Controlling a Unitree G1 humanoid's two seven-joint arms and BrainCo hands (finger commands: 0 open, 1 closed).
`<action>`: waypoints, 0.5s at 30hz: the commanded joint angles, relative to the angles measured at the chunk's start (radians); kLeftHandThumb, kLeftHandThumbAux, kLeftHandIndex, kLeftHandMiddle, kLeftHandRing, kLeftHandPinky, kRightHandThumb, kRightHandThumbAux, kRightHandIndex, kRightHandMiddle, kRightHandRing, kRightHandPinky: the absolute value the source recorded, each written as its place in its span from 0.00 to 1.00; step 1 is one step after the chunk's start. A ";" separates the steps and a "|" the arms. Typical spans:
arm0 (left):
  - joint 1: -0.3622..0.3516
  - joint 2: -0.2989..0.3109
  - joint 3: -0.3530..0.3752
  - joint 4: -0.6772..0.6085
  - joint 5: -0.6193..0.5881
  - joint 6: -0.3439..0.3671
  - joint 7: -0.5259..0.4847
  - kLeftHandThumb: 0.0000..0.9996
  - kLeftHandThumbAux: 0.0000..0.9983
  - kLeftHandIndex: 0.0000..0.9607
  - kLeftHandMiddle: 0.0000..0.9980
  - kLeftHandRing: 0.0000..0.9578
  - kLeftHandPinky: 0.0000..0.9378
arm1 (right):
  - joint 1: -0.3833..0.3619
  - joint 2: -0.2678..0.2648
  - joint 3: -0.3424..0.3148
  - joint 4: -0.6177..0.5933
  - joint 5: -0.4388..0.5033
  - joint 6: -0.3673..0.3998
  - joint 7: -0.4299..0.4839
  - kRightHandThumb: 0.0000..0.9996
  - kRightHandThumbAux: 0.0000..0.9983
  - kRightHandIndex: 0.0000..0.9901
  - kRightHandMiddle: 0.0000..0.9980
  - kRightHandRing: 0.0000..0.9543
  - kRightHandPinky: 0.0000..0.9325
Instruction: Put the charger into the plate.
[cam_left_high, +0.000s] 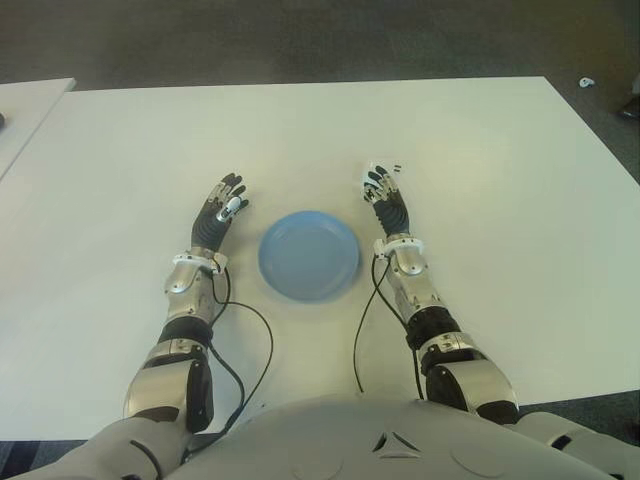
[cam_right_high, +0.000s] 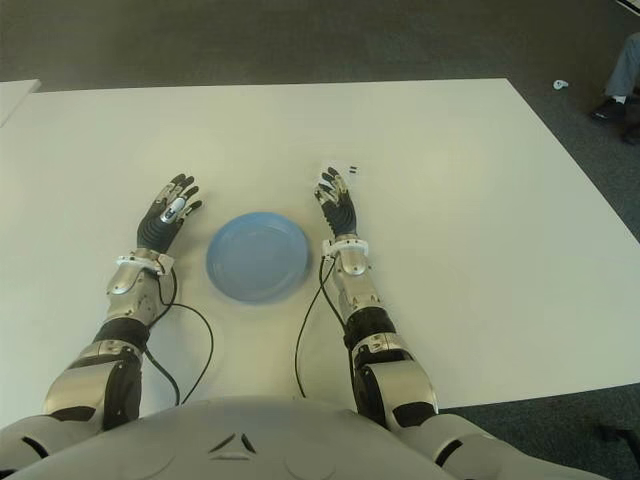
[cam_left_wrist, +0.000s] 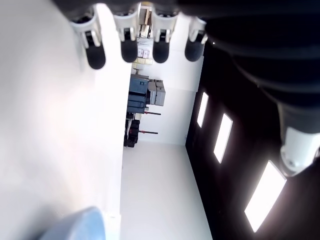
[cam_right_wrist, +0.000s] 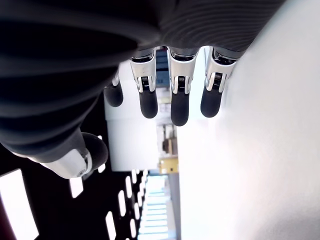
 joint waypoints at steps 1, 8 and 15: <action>0.053 -0.028 -0.007 0.063 0.014 0.056 0.013 0.03 0.53 0.03 0.06 0.08 0.15 | 0.116 0.001 0.022 -0.101 -0.032 0.322 -0.035 0.04 0.51 0.04 0.15 0.18 0.21; 0.049 -0.031 -0.007 0.069 0.014 0.058 0.014 0.04 0.54 0.04 0.06 0.08 0.16 | 0.121 -0.027 0.052 -0.336 -0.068 0.552 -0.018 0.03 0.49 0.03 0.14 0.17 0.21; 0.050 -0.033 -0.009 0.072 0.016 0.057 0.018 0.05 0.54 0.04 0.06 0.09 0.16 | 0.139 -0.059 0.093 -0.519 -0.115 0.690 0.008 0.01 0.49 0.02 0.14 0.17 0.21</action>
